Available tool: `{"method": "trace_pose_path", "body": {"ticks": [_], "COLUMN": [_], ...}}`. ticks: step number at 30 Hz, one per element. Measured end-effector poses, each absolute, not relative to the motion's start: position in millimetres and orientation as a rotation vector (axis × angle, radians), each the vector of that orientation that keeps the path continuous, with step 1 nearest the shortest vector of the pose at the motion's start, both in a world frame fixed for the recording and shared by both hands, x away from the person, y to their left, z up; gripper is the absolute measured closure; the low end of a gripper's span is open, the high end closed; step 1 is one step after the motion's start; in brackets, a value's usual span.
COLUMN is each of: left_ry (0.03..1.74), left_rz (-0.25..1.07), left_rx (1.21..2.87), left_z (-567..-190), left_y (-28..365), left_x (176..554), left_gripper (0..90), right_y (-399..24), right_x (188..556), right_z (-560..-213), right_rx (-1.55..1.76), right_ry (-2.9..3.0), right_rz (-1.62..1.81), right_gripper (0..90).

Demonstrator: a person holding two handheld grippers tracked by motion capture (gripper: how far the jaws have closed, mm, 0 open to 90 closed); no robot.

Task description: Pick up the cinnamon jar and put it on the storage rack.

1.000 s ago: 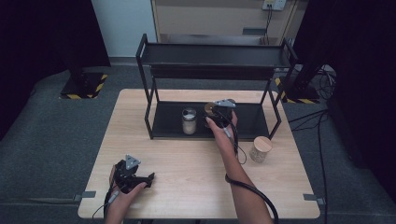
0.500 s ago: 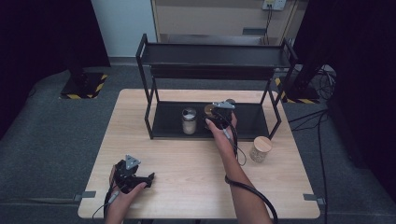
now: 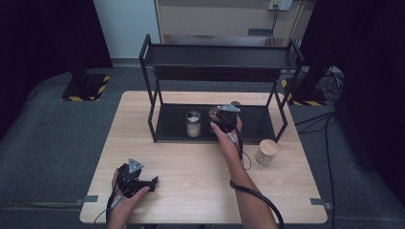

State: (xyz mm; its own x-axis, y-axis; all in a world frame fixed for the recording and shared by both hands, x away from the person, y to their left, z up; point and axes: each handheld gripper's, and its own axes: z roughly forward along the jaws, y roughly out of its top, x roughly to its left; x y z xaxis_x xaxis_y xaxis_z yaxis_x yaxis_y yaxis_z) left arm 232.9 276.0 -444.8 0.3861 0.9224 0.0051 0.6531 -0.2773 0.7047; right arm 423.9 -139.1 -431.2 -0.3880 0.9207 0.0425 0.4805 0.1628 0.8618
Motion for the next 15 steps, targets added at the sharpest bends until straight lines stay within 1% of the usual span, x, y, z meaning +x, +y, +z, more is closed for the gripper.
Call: {"method": "trace_pose_path", "body": {"ticks": [15], "left_ry": [1.349], "left_rz": [0.565], "left_rx": [2.027], "left_z": [-445.0], "left_y": [275.4], "left_x": [232.3], "left_gripper": [0.0], "right_y": [-138.2], "right_x": [423.5], "right_z": [-434.9], "right_rx": [1.319], "right_ry": [1.941], "right_rz": [1.154], "right_gripper": [25.8]}}
